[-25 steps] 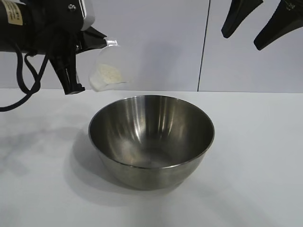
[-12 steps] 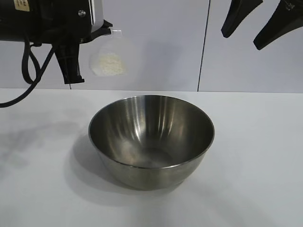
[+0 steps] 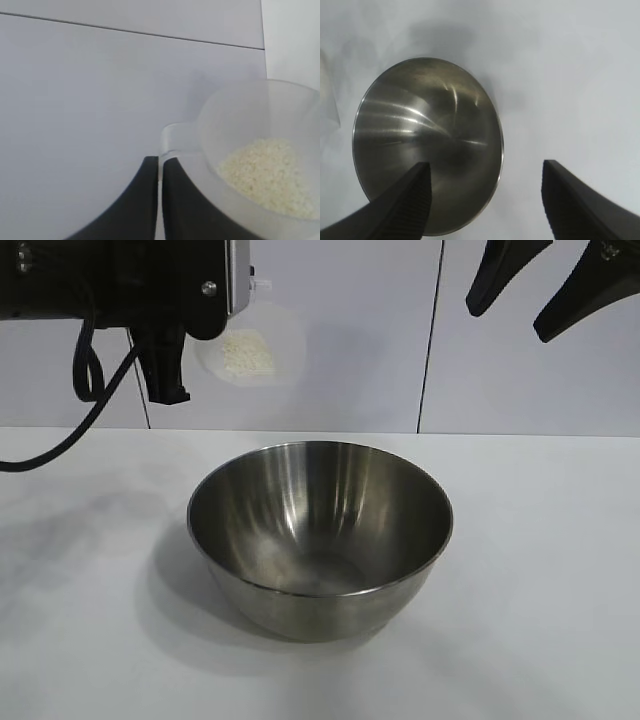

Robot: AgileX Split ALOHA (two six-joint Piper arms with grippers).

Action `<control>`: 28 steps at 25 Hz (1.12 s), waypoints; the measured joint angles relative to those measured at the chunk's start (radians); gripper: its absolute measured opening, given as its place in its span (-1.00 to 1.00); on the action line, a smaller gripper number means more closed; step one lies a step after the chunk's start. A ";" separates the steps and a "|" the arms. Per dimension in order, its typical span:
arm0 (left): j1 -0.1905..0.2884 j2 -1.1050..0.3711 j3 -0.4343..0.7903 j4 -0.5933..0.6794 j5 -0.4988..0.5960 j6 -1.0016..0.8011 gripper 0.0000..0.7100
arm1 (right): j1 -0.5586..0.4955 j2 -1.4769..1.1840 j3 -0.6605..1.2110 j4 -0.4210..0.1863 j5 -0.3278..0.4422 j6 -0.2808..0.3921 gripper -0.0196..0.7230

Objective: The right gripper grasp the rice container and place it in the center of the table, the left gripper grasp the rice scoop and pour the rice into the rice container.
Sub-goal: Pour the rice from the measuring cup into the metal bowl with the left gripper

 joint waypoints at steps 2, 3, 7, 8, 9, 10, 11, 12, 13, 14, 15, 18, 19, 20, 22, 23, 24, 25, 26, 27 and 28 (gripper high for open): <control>-0.016 0.000 0.014 -0.029 -0.040 0.051 -0.97 | 0.000 0.000 0.000 0.000 0.000 0.000 0.24; -0.022 0.000 0.024 -0.042 -0.058 0.070 -0.97 | 0.000 0.000 0.000 0.000 0.000 0.000 0.24; -0.048 0.000 0.065 -0.082 -0.148 0.139 -0.97 | 0.000 0.000 0.000 -0.001 0.000 0.000 0.24; -0.059 0.000 0.076 -0.093 -0.177 0.167 -0.97 | 0.000 0.000 0.000 -0.001 -0.001 0.000 0.24; -0.069 0.000 0.087 -0.107 -0.199 0.198 -0.97 | 0.000 0.000 0.000 -0.001 -0.001 0.000 0.24; -0.078 0.000 0.096 -0.120 -0.219 0.224 -0.97 | 0.000 0.000 0.000 -0.001 -0.001 0.000 0.24; -0.087 0.000 0.104 -0.136 -0.247 0.259 -0.97 | 0.000 0.000 0.000 -0.001 -0.001 0.000 0.24; -0.094 0.000 0.108 -0.149 -0.263 0.282 -0.97 | 0.000 0.000 0.000 -0.001 -0.001 0.000 0.24; -0.102 0.000 0.113 -0.165 -0.281 0.303 -0.97 | 0.000 0.000 0.000 -0.001 -0.002 0.000 0.24; -0.105 0.000 0.116 -0.171 -0.293 0.326 -0.97 | 0.000 0.000 0.000 -0.001 -0.002 0.000 0.24; -0.108 0.000 0.118 -0.174 -0.304 0.345 -0.97 | 0.000 0.000 0.000 -0.001 -0.002 0.000 0.24; -0.109 0.000 0.119 -0.178 -0.312 0.401 -0.98 | 0.000 0.000 0.000 -0.001 -0.002 0.000 0.24; -0.109 0.000 0.119 -0.174 -0.319 0.424 -0.98 | 0.000 0.000 0.000 -0.001 -0.002 0.000 0.24; -0.109 0.000 0.119 -0.160 -0.325 0.441 -0.98 | 0.000 0.000 0.000 -0.001 -0.002 0.000 0.24; -0.113 0.000 0.119 -0.130 -0.328 0.462 -0.98 | 0.000 0.000 0.000 -0.001 -0.002 0.000 0.24; -0.117 0.000 0.119 -0.122 -0.329 0.465 -0.98 | 0.000 0.000 0.000 -0.001 -0.002 0.000 0.24; -0.123 0.000 0.119 -0.115 -0.329 0.468 -0.98 | 0.000 0.000 0.000 -0.001 -0.002 0.000 0.24; -0.127 0.000 0.119 -0.109 -0.330 0.473 -0.98 | 0.000 0.000 0.000 -0.001 -0.002 0.000 0.24; -0.129 0.000 0.119 -0.104 -0.330 0.484 -0.98 | 0.000 0.000 0.000 -0.001 -0.002 0.000 0.24; -0.129 0.000 0.119 -0.099 -0.330 0.494 -0.98 | 0.000 0.000 0.000 -0.001 -0.002 0.000 0.24; -0.131 0.000 0.119 -0.094 -0.330 0.504 -0.98 | 0.000 0.000 0.000 -0.001 -0.002 0.000 0.24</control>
